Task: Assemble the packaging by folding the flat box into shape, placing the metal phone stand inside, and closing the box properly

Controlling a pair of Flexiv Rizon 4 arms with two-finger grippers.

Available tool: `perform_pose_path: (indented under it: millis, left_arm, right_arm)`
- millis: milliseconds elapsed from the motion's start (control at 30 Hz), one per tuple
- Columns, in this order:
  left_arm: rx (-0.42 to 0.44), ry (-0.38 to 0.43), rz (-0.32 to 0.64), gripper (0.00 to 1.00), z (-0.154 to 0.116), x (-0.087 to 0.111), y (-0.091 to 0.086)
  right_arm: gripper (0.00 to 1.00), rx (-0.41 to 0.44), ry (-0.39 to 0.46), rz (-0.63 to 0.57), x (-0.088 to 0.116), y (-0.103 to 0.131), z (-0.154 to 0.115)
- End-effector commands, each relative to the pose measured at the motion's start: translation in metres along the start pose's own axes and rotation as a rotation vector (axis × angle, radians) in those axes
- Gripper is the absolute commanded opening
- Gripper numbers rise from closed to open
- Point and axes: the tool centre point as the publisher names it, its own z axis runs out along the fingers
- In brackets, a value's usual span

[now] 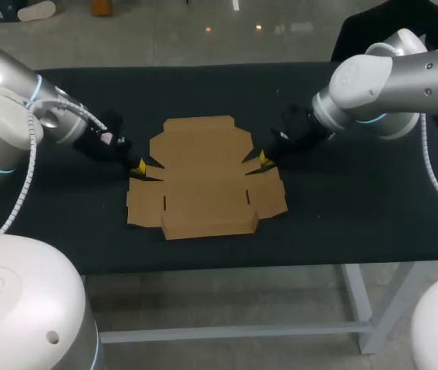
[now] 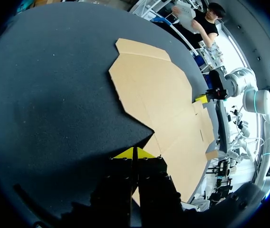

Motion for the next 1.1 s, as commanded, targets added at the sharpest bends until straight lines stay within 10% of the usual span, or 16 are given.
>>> perform_pose_path:
  millis: [33, 1100]
  left_arm:
    - [-0.006, 0.005, 0.002, 0.00, 0.000, -0.001, -0.001]
    - [-0.008, 0.012, 0.055, 0.00, 0.001, 0.023, -0.002]
  right_arm:
    - [0.00, 0.010, 0.007, -0.006, 0.002, 0.003, 0.001]
    - [0.00, 0.002, 0.007, -0.046, 0.020, -0.001, 0.000]
